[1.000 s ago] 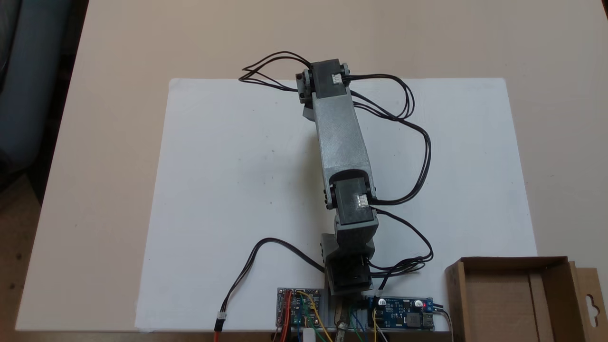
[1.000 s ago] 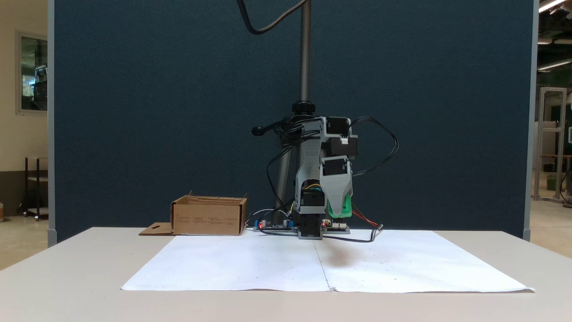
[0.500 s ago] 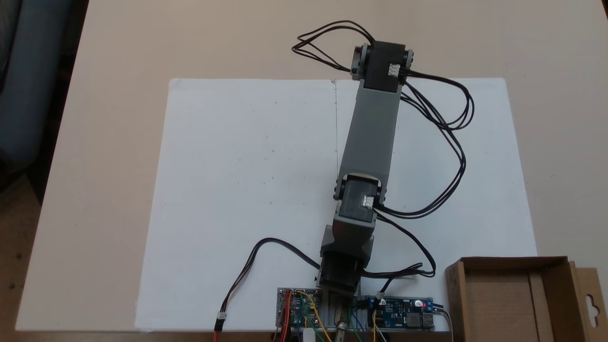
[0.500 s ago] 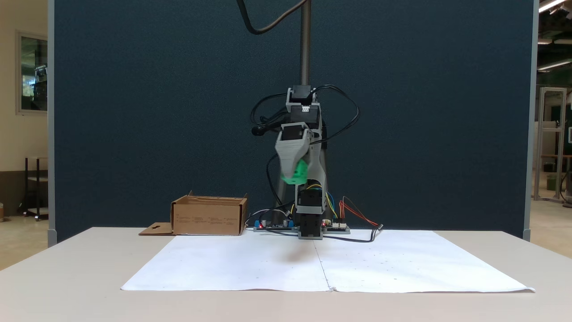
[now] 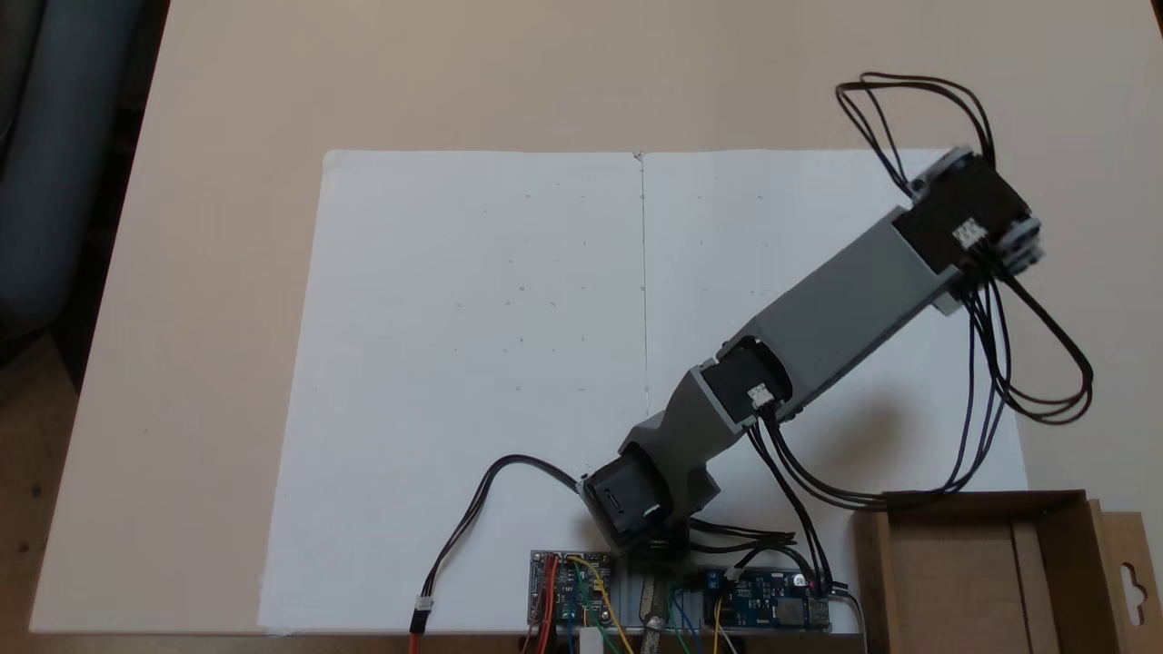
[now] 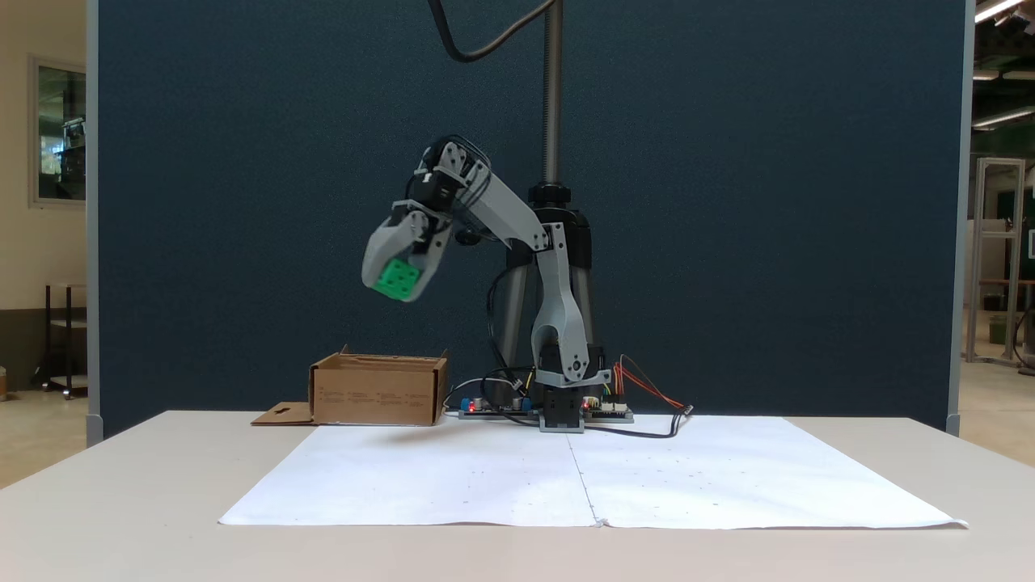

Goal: Grasp a green dice and put it in the bin.

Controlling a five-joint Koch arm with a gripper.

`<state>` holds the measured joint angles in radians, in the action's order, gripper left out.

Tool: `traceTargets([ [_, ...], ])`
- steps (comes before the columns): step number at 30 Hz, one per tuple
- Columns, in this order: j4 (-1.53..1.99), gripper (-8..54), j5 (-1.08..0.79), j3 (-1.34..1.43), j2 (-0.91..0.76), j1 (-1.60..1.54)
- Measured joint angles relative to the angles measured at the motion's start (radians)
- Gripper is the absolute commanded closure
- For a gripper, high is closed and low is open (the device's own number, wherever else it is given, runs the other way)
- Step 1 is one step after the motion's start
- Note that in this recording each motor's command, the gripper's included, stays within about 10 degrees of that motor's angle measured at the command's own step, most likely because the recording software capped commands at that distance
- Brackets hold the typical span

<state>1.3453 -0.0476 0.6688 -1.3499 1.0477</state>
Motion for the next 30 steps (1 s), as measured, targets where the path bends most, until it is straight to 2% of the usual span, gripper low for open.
traceTargets([
  [10,0.023,33.8,-0.153,-0.158,0.224,0.623],
  [20,0.080,33.8,-0.281,-0.183,0.337,0.753],
  [30,0.086,33.8,-0.314,-0.002,0.339,0.752],
])
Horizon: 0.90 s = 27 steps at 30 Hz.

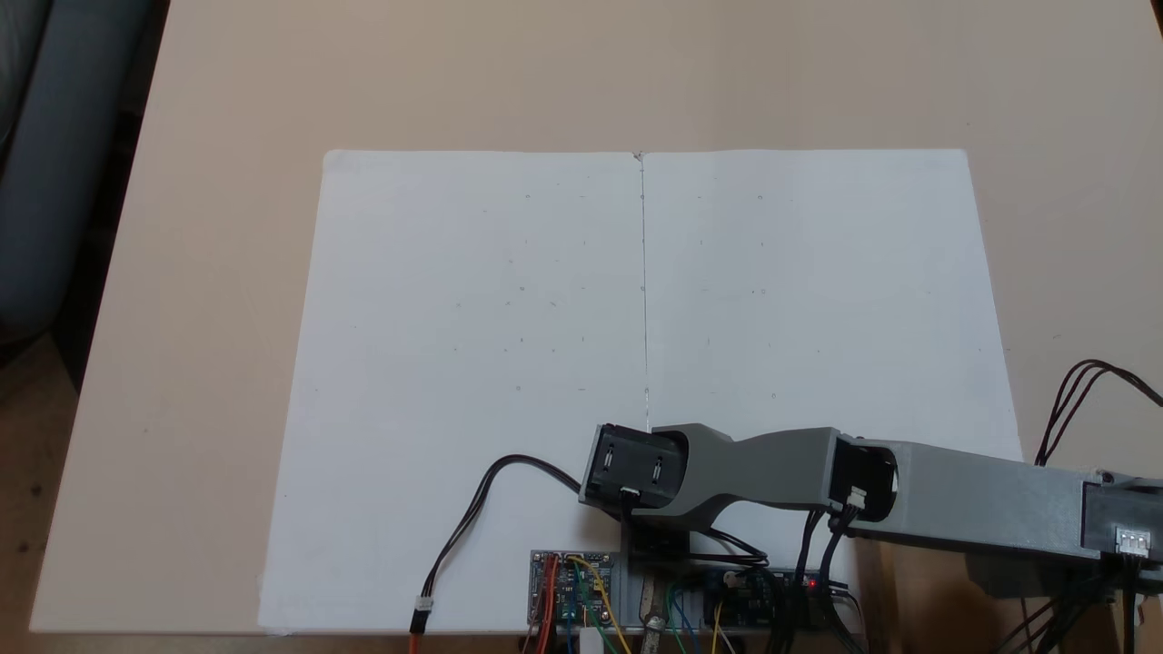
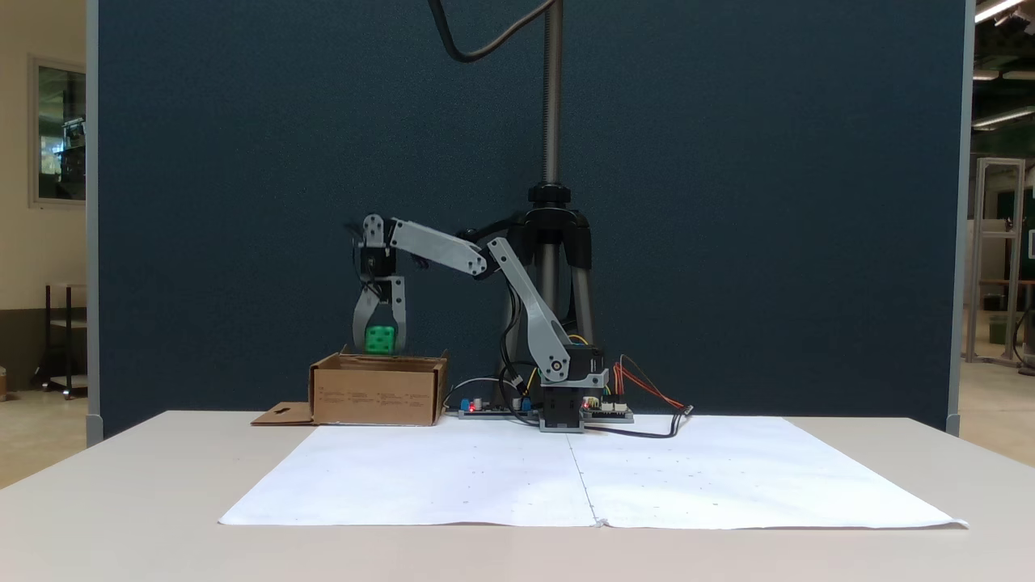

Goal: Grasp a green dice and put it in the bin.

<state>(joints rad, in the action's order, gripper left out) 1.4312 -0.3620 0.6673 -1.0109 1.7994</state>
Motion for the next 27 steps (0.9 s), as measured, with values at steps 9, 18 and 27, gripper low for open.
traceTargets([
  [9,0.000,3.5,-0.006,0.031,-0.002,-0.003],
  [18,-0.002,1.9,-0.006,0.051,-0.003,-0.018],
  [27,-0.127,3.5,0.179,0.052,-0.262,-0.295],
])
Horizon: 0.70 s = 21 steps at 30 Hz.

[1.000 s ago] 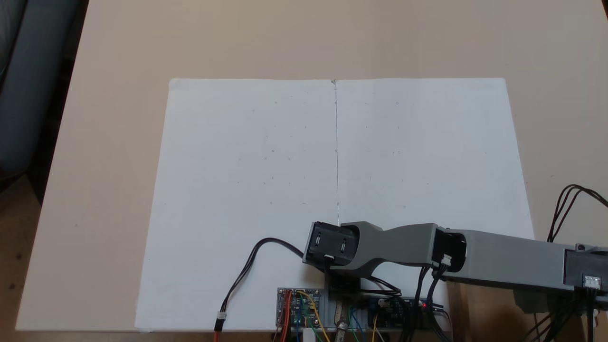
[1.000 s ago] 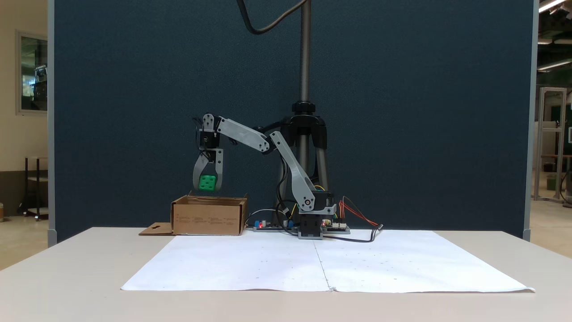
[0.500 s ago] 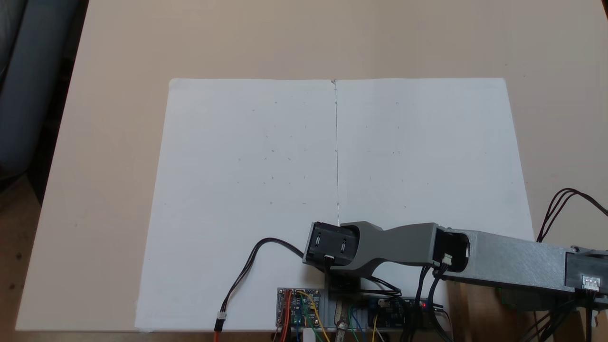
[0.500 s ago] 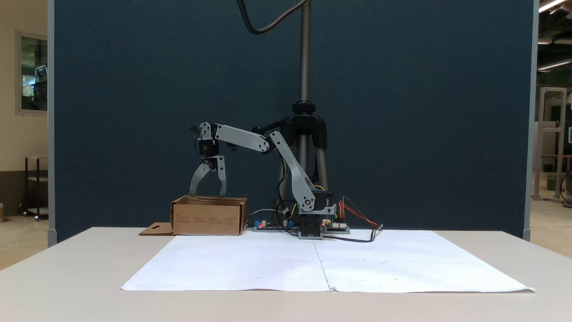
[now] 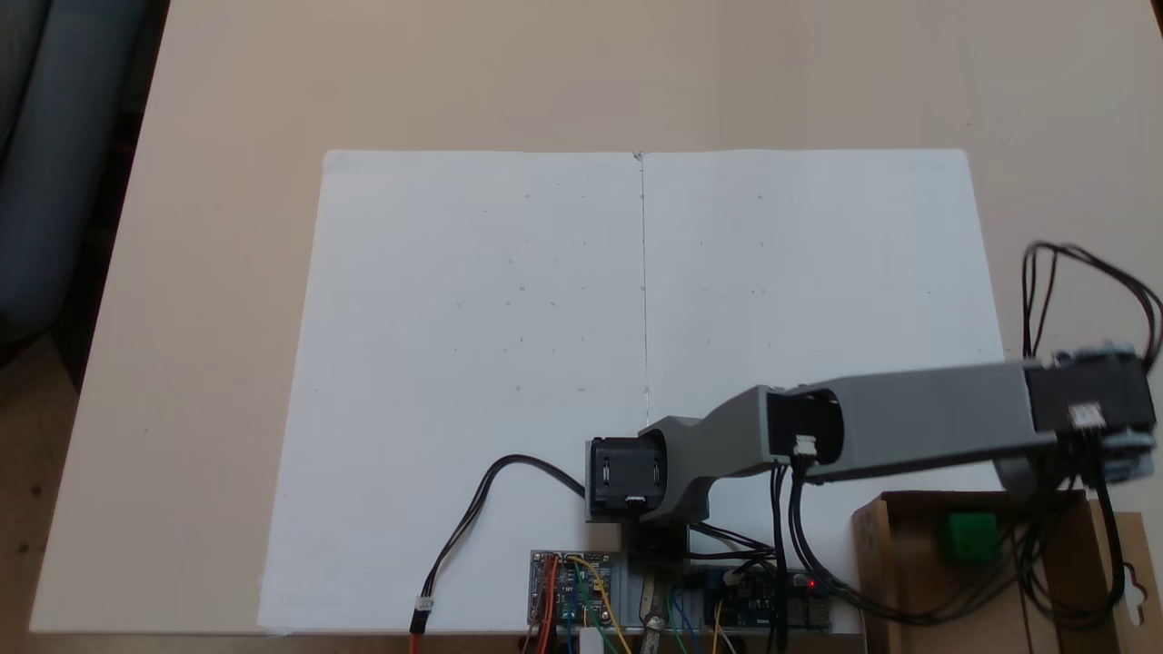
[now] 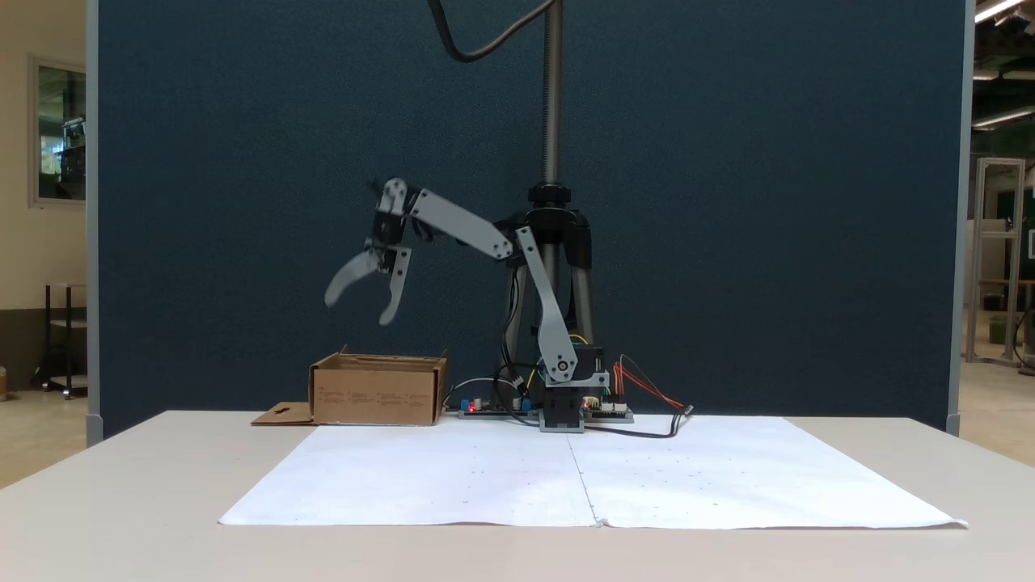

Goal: Grasp a green dice and put it in the bin.

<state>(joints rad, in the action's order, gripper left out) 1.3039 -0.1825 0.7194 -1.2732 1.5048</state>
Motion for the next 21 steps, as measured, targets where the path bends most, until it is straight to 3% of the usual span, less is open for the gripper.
traceTargets([
  [4,-0.025,3.4,0.110,0.000,-0.084,-0.206],
  [13,-0.038,3.0,0.153,0.018,-0.227,-0.709],
  [21,-0.155,1.1,0.160,0.400,-0.411,-1.249],
])
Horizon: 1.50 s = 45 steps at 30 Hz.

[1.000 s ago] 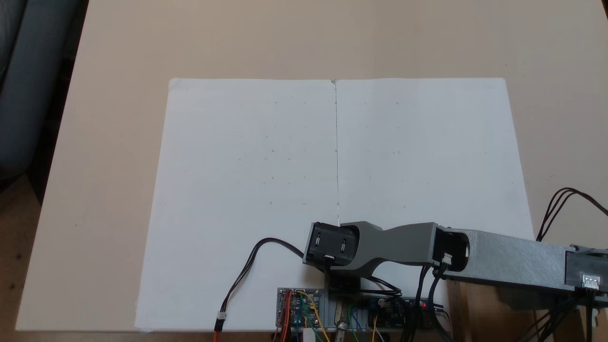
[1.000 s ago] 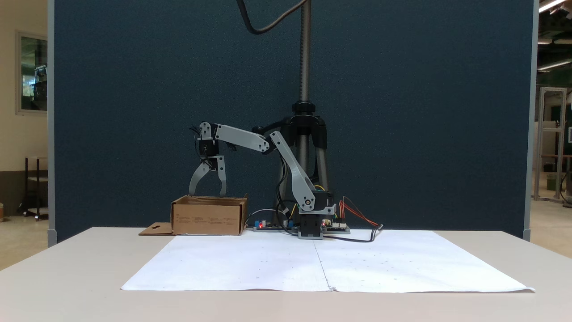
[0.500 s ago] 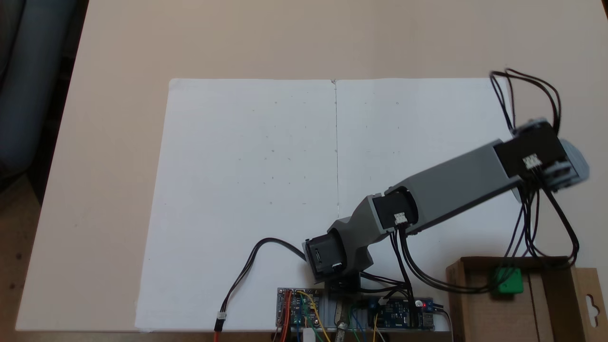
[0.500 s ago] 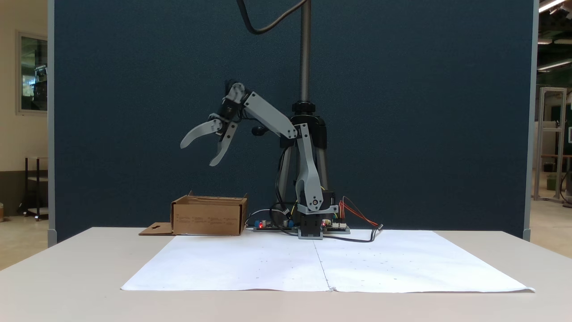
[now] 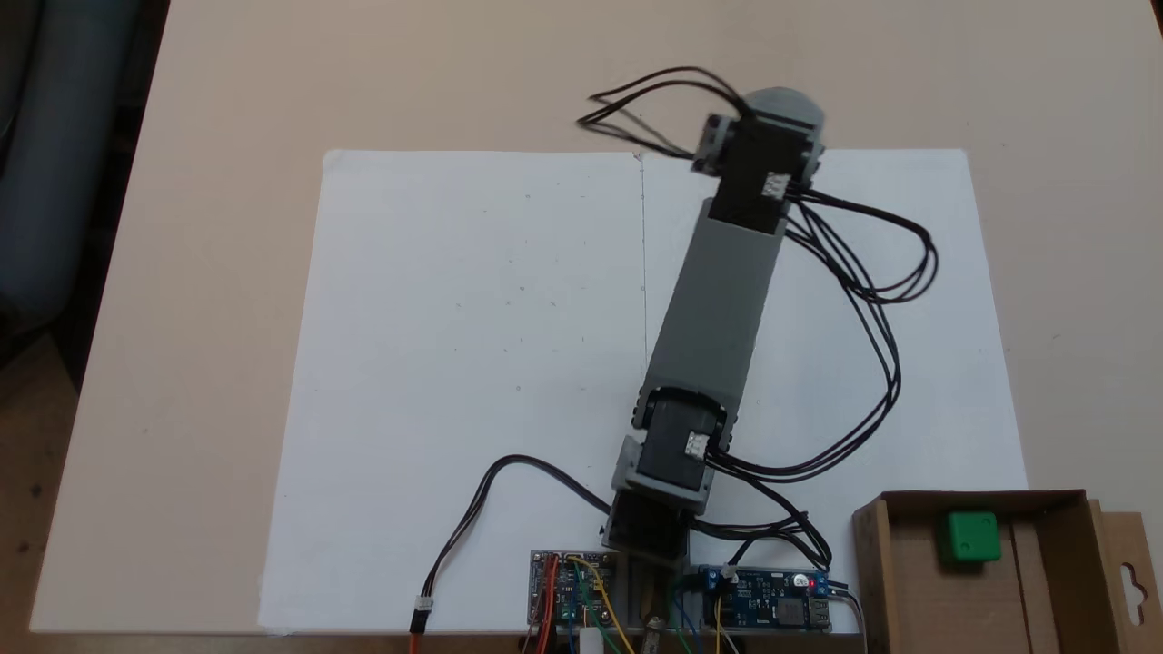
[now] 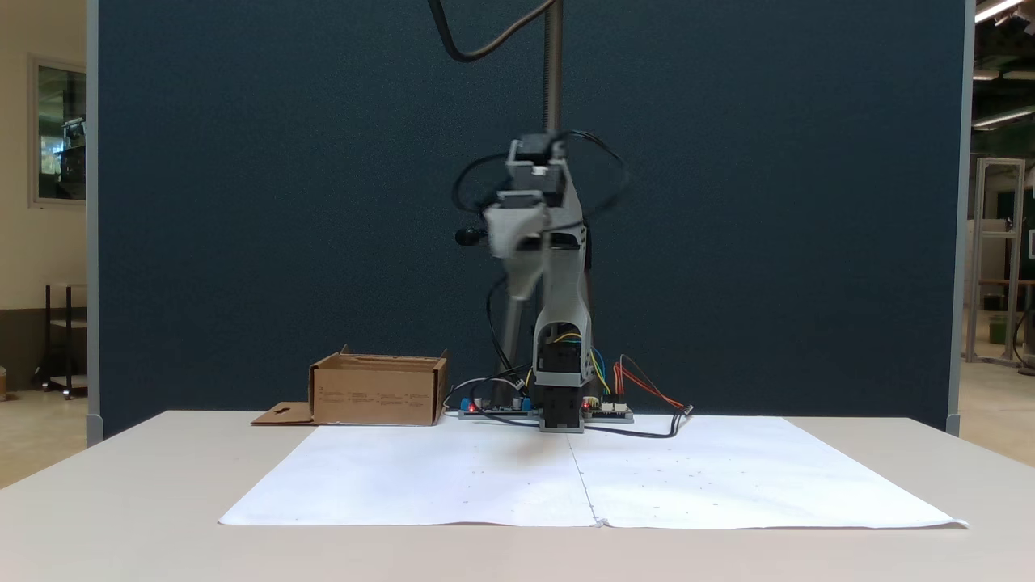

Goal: Grasp a green dice and put it in the bin.

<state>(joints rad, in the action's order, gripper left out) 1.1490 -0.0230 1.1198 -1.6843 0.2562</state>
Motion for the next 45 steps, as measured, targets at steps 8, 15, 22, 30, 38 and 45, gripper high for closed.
traceTargets([
  [8,-0.328,1.7,0.000,0.575,-0.155,-0.218],
  [15,-0.618,2.4,0.000,0.842,-0.319,-0.232],
  [22,-0.885,0.7,0.000,0.973,-0.466,-0.233],
  [30,-1.161,1.3,0.000,1.298,-0.557,-0.230],
  [38,-1.430,1.8,0.000,1.575,-0.557,-0.222],
  [45,-1.671,1.5,0.000,1.795,-0.571,-0.224],
])
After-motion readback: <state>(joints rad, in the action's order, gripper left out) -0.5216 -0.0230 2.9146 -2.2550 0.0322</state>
